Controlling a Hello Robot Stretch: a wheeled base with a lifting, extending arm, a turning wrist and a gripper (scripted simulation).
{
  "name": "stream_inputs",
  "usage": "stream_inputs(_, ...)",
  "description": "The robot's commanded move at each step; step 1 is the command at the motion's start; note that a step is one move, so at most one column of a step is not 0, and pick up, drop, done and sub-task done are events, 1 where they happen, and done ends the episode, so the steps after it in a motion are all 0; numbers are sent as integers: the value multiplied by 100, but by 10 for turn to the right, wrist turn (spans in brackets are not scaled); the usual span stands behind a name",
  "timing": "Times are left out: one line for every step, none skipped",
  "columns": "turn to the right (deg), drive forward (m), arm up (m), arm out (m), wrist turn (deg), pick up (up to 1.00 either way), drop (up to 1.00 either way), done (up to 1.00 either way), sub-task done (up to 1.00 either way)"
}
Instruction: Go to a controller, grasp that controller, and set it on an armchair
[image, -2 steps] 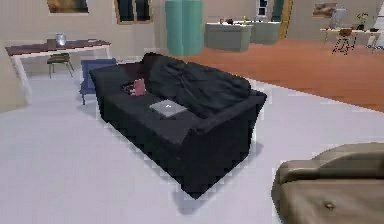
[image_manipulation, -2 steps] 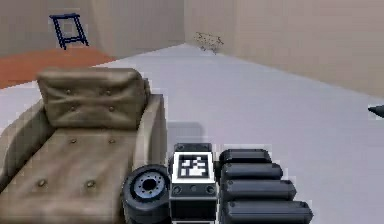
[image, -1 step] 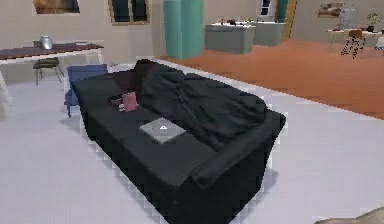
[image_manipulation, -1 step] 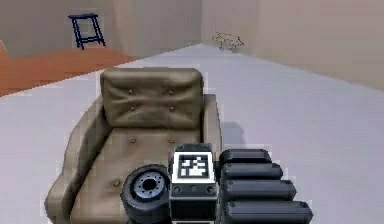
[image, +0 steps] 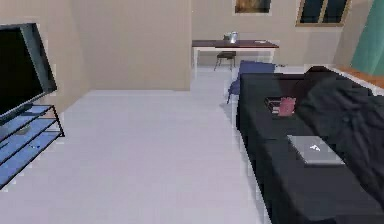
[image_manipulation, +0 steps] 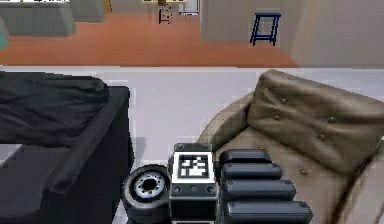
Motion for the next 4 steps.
stream_inputs(-450,0,0,0,0,0,0,0,0)
stream_inputs(-450,0,0,0,0,0,0,0,0)
stream_inputs(-120,0,0,0,0,0,0,0,0)
stream_inputs(450,0,0,0,0,0,0,0,0)
